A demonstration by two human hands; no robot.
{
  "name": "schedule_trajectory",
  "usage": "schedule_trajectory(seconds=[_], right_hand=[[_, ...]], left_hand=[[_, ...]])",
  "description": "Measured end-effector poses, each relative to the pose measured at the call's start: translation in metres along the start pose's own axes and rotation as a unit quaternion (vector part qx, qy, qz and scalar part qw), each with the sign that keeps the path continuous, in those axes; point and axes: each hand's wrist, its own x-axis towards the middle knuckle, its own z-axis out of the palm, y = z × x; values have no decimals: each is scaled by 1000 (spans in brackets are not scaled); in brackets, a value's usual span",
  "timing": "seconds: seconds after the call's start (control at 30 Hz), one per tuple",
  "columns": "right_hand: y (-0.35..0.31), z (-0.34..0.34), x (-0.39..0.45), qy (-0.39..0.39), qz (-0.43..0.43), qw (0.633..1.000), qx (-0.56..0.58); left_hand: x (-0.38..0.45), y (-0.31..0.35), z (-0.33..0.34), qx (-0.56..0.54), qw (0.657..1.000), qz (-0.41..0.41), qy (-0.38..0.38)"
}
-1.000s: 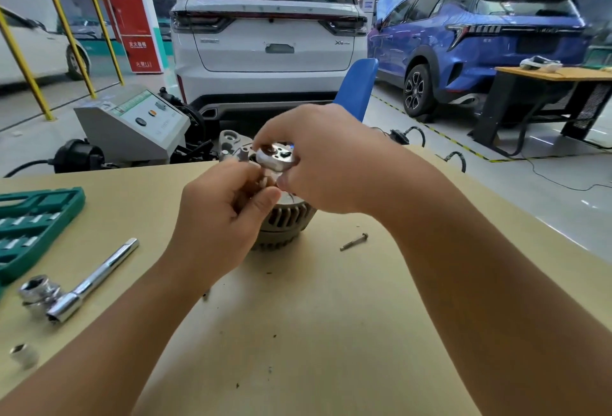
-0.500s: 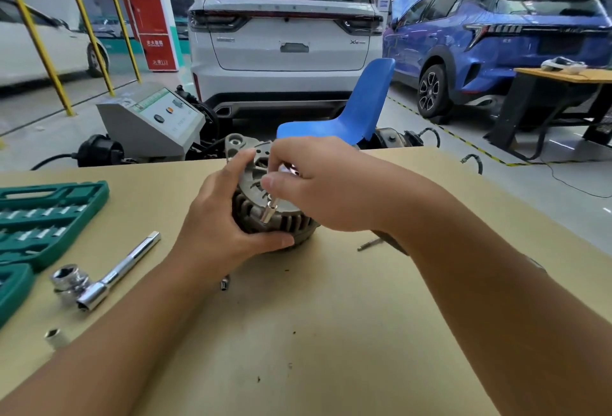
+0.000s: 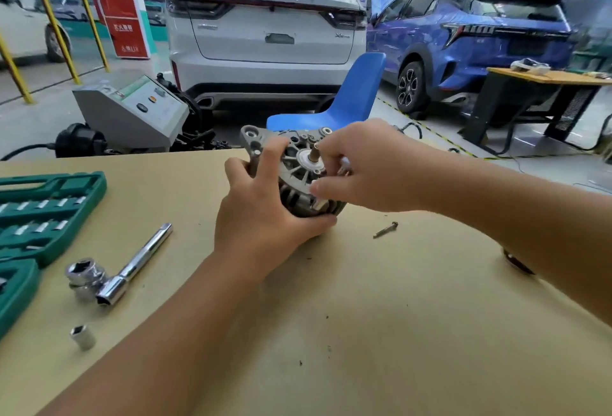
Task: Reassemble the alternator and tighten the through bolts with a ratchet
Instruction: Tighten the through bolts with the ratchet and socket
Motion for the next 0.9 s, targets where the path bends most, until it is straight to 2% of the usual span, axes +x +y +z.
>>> schedule_trajectory(seconds=[0.1,0.17,0.2,0.27,0.33,0.37,0.4,0.43,0.47,0.5,0.53,0.57,0.6,0.67,0.7,0.73,0.77,0.8,0.83,0.87,0.9], right_hand=[[3,-1,-4,12,-143,988,-50],[3,-4,-4,-2,-158,985,-63],[1,-5,-4,-8,-137,989,-62],[-9,-3,-5,-30,-50,997,-52],[-15,3,-5,-42,110,992,47],[-16,7,-5,-50,206,965,156],[-19,8,-6,-58,283,921,262],[-24,6,-8,-64,316,893,313],[-27,4,-8,-69,316,893,312],[-26,3,-9,-82,280,927,236],[-24,0,-8,-101,208,968,100],[-24,-6,-8,-103,107,988,-45],[-24,-11,-8,-91,-14,983,-162],[-16,-19,-5,-80,-216,939,-255],[-9,-21,-4,-76,-259,929,-254],[-7,-22,-2,-80,-252,937,-229],[-11,-20,-1,-85,-204,956,-193],[-14,-15,-1,-89,-118,979,-141],[-14,-9,-1,-83,2,995,-59],[-14,-1,-1,-82,143,984,64],[-16,6,-4,-80,276,928,236]], left_hand=[[7,-9,-10,-6,999,23,-32],[10,-14,-15,-26,998,36,-48],[11,-16,-16,-36,997,38,-48],[10,-17,-16,-53,997,39,-43],[8,-18,-15,-60,997,41,-37],[8,-18,-14,-61,997,42,-34],[7,-18,-13,-61,997,44,-31],[5,-18,-11,-61,997,44,-28],[4,-19,-11,-63,997,45,-27],[4,-20,-11,-68,996,47,-29],[5,-22,-12,-73,995,51,-35],[5,-24,-13,-76,994,57,-45],[6,-26,-15,-76,994,63,-54],[7,-28,-17,-67,993,74,-61],[7,-27,-16,-65,993,77,-60],[6,-27,-16,-64,993,79,-57],[6,-26,-16,-66,993,79,-53],[6,-26,-15,-71,993,77,-49],[5,-26,-15,-76,993,74,-46],[5,-27,-15,-80,993,73,-43],[5,-27,-15,-84,993,73,-41]])
